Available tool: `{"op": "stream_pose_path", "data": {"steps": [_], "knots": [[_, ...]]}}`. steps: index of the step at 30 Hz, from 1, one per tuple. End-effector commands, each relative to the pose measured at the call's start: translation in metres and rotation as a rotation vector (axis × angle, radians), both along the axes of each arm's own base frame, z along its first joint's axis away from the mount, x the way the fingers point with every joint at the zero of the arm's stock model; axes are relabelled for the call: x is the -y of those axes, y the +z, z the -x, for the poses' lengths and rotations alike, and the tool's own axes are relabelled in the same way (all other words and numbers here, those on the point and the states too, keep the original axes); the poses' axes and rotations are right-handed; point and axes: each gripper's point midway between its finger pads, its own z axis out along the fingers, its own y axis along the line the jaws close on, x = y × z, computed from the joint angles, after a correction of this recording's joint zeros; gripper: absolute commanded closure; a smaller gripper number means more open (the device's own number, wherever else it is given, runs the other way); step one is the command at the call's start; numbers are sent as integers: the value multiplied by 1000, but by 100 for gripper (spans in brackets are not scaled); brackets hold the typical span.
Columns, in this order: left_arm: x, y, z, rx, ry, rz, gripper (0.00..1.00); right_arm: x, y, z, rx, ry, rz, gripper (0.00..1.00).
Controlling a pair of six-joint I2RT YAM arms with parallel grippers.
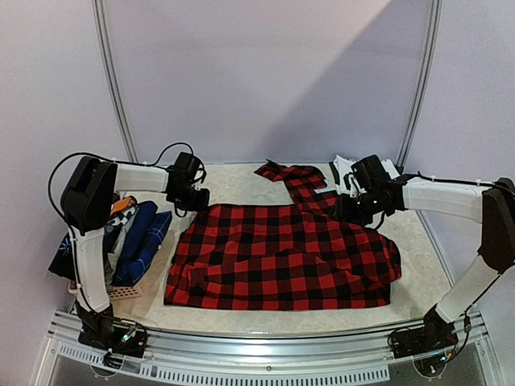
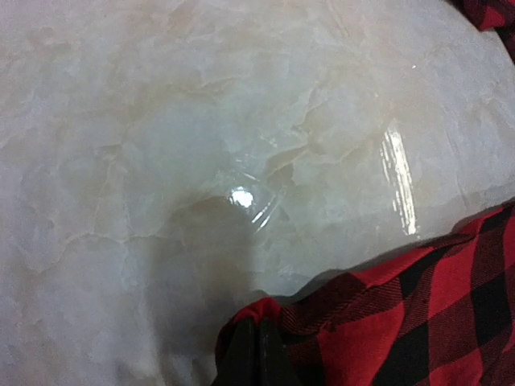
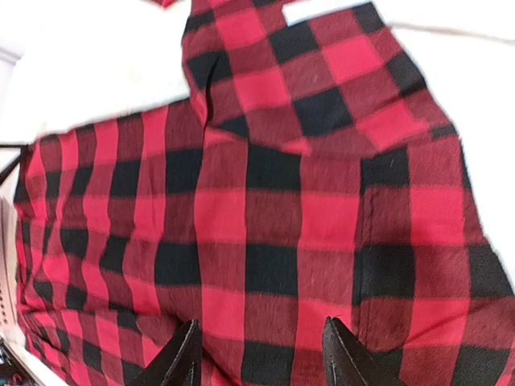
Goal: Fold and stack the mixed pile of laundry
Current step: Fold the 1/3-folded shirt at the center of the board.
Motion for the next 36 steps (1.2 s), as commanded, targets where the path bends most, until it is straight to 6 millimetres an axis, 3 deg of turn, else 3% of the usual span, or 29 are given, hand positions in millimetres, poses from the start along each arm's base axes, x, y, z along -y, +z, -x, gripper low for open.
{"op": "stream_pose_path", "data": {"steps": [1,7,10,14,16,20,28,36], "knots": [[12,19,1,52,-40,52,100,16,8,-27,16,-63,10,49],[16,23,2,64,-62,73,100,28,26,-74,45,-85,-52,48],[18,25,1,66,-68,83,100,32,23,-99,34,-76,-34,47],[20,24,2,61,-74,89,100,48,4,-128,-12,-112,-15,47],[19,24,4,58,-75,87,100,57,-16,-137,-48,-125,-9,47],[18,22,6,52,-76,80,100,66,-39,-149,-102,-119,-20,47],[18,19,7,42,-72,83,100,59,-79,-153,-190,-82,-40,49],[16,17,9,31,-70,77,100,54,-93,-155,-216,-68,-62,56]]}}
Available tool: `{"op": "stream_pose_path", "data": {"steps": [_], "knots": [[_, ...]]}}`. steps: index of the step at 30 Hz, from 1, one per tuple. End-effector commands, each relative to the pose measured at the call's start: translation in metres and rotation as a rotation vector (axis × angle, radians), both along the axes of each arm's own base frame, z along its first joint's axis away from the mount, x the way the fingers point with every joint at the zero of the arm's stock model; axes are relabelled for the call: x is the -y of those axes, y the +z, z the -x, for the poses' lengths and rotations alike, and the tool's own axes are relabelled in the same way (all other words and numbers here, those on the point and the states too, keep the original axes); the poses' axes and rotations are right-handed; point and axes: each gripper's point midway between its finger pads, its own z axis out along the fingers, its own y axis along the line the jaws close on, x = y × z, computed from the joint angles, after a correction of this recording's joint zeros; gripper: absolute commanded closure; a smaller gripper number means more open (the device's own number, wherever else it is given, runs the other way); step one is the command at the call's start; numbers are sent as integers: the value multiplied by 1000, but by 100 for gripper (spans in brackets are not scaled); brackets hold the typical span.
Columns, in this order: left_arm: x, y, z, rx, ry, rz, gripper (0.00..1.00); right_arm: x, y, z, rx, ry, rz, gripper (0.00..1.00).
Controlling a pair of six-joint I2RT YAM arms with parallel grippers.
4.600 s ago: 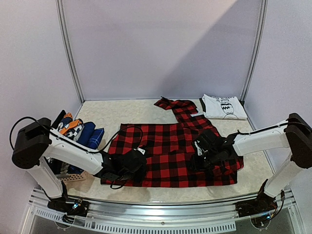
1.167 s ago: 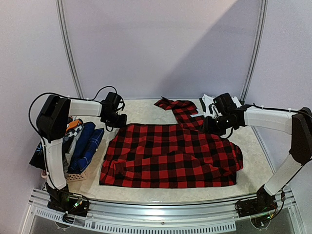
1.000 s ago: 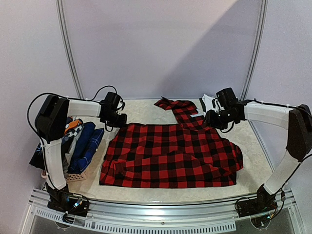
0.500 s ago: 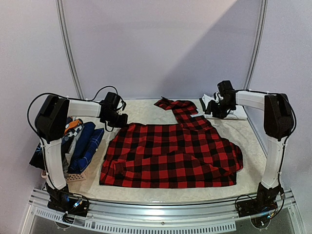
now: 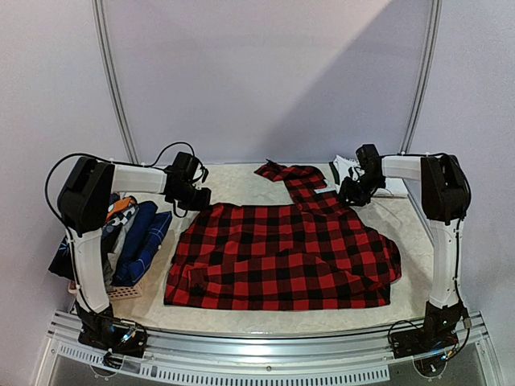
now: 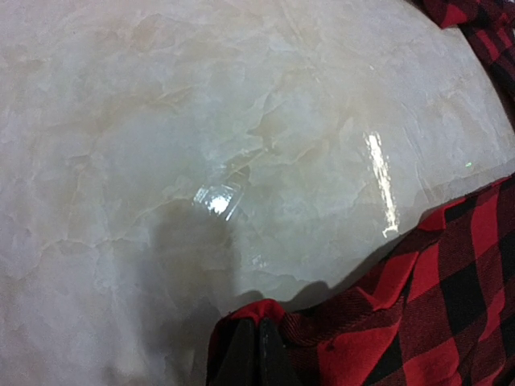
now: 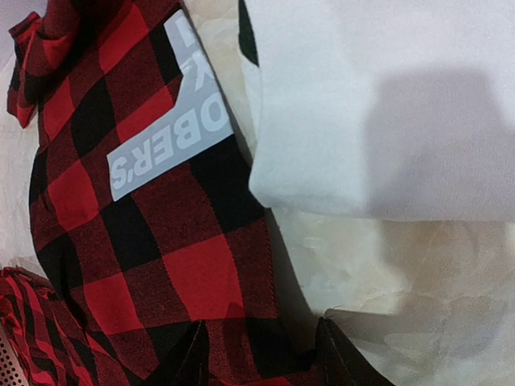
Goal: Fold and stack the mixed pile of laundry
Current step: Fold the 1/3-folded shirt at the center of the board.
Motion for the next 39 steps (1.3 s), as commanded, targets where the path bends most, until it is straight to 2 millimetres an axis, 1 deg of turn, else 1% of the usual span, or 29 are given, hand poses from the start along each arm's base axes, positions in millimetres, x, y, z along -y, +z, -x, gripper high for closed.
{"op": "stream_pose_path", "data": {"steps": [1,4,7,11,12,14,15,16,18,22,26,33,37,39], "knots": [[3,7,5,6,-16,6,100,-8,-12,-1,-27,25,-22,57],[3,6,5,4,-16,6,100,-9,-10,-5,-21,30,-26,60],[3,7,5,4,-16,5,100,-10,-9,-8,-19,33,-27,67],[3,7,5,6,-17,4,100,-13,-10,-10,-22,37,-43,80],[3,7,4,5,-18,4,100,-14,-10,-11,-22,38,-48,86],[4,6,4,6,-20,6,100,-14,-10,-12,-22,36,-48,94],[4,6,3,4,-19,6,100,-14,-8,-13,-21,37,-47,98],[4,6,3,6,-19,7,100,-14,-5,-14,-15,37,-48,100],[4,6,2,8,-18,9,100,-15,1,-15,-6,38,-52,100],[4,13,0,22,-19,15,100,-17,22,-20,30,44,-64,100],[1,23,-1,43,-14,14,100,-18,52,-23,82,55,-69,100],[-3,42,2,80,-15,20,100,-19,93,-23,157,77,-80,100],[-8,47,6,93,-6,12,100,-19,109,-20,187,81,-77,100],[-9,50,8,97,-6,13,100,-17,112,-17,193,84,-75,100]]}}
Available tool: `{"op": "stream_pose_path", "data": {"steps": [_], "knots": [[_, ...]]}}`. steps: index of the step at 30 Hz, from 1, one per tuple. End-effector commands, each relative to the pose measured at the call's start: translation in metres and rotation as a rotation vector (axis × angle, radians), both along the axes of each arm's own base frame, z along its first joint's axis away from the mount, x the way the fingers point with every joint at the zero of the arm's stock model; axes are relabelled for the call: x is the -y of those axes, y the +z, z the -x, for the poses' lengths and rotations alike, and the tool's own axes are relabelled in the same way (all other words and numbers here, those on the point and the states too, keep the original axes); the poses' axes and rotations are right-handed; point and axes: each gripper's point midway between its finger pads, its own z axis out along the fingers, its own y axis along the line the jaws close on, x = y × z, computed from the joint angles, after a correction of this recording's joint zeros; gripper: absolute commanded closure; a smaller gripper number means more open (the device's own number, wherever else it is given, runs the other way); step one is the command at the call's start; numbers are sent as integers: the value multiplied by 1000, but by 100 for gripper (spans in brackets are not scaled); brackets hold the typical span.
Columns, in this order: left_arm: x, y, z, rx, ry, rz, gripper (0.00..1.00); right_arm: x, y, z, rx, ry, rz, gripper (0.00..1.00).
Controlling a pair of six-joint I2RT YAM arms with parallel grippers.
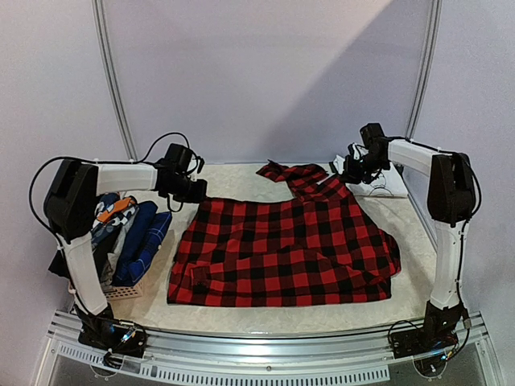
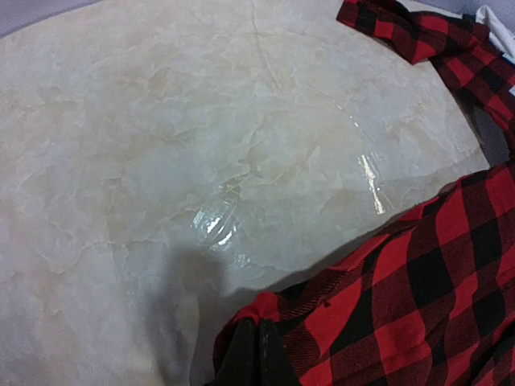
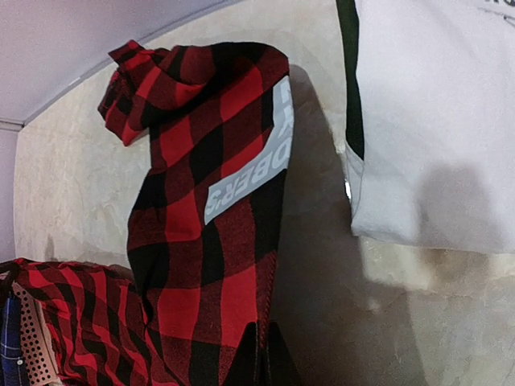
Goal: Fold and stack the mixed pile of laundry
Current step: Fold the 1/3-folded shirt at the center of the board.
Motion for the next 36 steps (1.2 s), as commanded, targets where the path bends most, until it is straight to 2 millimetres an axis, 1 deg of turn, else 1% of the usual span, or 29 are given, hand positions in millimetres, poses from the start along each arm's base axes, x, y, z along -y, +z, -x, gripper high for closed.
{"op": "stream_pose_path", "data": {"steps": [1,7,8,11,16,21,24,27,29,30,33,36], "knots": [[-6,8,5,20,0,-9,100,-1,40,3,82,19,-7,100],[-12,12,11,33,10,-14,100,-1,54,13,112,26,-17,100],[-12,13,12,36,10,-13,100,-1,60,15,124,27,-21,100],[-14,14,16,37,13,-8,100,-1,68,20,137,32,-30,100],[-16,14,21,39,14,-6,100,0,74,29,146,37,-35,100],[-16,14,29,46,9,11,100,2,73,42,148,37,-36,100],[-16,16,35,58,2,27,100,2,65,46,132,36,-39,100],[-14,23,40,77,-7,37,100,-1,59,47,119,40,-53,100],[-18,30,44,88,8,24,100,-1,55,49,108,41,-57,100],[-19,36,48,98,12,22,100,-2,53,50,103,42,-57,100],[-21,47,57,105,14,20,100,0,57,56,110,39,-55,100],[-16,47,68,80,-7,9,100,4,60,65,115,33,-48,100]]}}
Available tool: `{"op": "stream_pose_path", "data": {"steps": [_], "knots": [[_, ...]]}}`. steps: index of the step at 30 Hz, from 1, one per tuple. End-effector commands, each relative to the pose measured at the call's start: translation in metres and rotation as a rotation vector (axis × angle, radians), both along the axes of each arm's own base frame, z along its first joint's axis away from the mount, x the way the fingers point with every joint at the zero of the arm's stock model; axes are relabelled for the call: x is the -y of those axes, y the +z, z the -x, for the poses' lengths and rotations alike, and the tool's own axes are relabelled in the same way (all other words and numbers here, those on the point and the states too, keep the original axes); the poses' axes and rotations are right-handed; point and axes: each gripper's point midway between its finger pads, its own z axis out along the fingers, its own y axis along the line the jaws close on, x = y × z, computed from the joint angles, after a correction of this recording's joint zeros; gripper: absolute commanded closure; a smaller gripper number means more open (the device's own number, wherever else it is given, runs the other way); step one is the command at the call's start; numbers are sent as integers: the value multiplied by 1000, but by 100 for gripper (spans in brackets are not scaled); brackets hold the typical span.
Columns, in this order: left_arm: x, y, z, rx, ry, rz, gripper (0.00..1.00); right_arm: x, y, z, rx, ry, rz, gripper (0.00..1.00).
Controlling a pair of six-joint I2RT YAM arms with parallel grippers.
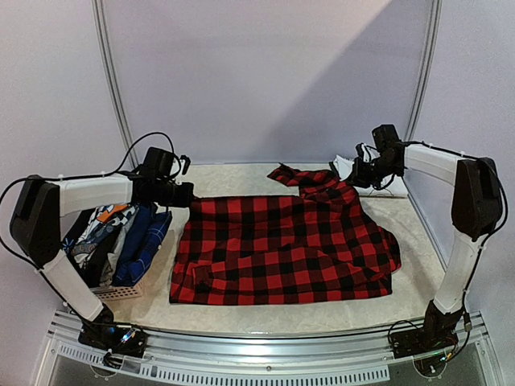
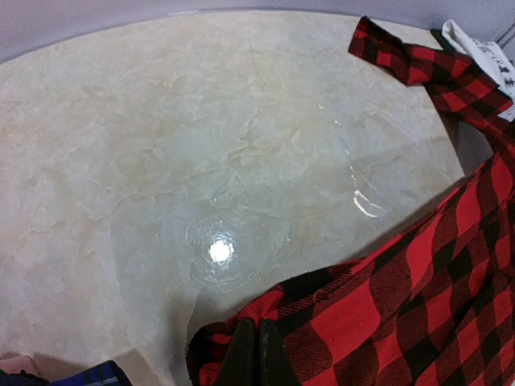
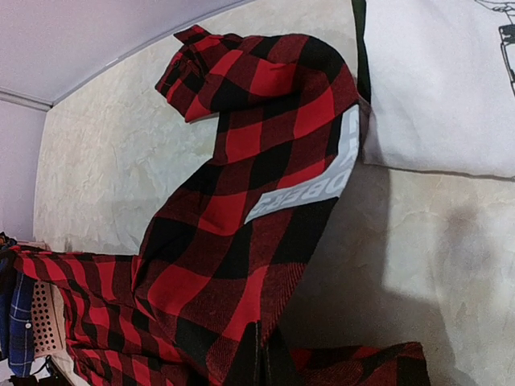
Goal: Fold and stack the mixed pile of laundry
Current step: Fold the 1/3-folded shirt at the center of the board.
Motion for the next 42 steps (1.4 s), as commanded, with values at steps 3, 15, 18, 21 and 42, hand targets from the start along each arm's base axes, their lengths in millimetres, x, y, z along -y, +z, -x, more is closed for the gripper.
{"op": "stream_pose_path", "data": {"steps": [3,15,18,21,42], "knots": [[6,0,24,-36,-12,-57,100,4,16,24,30,-10,2,100],[8,-32,49,-92,-14,-152,100,11,-14,72,-7,-49,8,98],[0,-36,53,-96,18,-175,100,11,-19,81,-17,-52,24,98],[-5,-42,59,-107,39,-178,100,12,-28,90,-32,-63,45,98],[4,-57,95,-79,5,-131,83,29,-82,143,-153,-122,114,74]]}}
